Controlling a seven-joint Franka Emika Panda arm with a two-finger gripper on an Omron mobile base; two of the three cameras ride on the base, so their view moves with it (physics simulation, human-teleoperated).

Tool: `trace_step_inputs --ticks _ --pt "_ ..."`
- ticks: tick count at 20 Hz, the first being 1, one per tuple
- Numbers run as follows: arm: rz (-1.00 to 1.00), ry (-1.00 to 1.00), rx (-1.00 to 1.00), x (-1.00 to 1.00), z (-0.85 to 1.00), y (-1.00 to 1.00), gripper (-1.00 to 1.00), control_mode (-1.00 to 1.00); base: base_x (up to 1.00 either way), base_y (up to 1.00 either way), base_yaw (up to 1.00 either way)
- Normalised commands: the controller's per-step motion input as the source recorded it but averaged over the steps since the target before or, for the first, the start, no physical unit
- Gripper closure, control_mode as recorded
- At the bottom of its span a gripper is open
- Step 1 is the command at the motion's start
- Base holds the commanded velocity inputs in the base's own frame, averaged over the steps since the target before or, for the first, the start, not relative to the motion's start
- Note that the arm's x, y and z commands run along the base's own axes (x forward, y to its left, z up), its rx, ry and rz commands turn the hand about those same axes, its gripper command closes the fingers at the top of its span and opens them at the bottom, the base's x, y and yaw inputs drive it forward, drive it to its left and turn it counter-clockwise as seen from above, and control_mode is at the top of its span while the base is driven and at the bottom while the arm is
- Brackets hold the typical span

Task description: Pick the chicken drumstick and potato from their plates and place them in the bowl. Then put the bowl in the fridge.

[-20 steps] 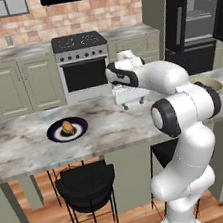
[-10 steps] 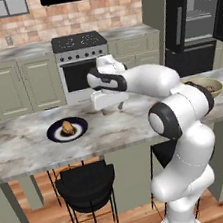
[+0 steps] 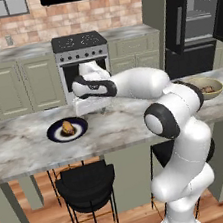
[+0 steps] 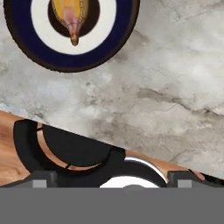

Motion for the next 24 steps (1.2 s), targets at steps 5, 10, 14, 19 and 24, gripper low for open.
trace_step_inputs --ticks 5,10,14,19,24 --pt "0.00 -0.13 0.12 0.16 -0.19 0.54 -1.00 -1.00 0.00 0.00 0.00" --pt "0.03 -0.04 0.05 0.30 -0.08 0.37 -1.00 -1.00 0.00 0.00 0.00" --pt "0.00 0.00 -0.01 0.40 -0.07 0.34 -1.00 -1.00 0.00 0.00 0.00" --pt "0.00 0.00 -0.05 0.41 -0.10 0.35 -1.00 -1.00 0.00 0.00 0.00" --pt "0.00 0.00 -0.05 0.37 -0.22 0.36 -1.00 -1.00 0.00 0.00 0.00"
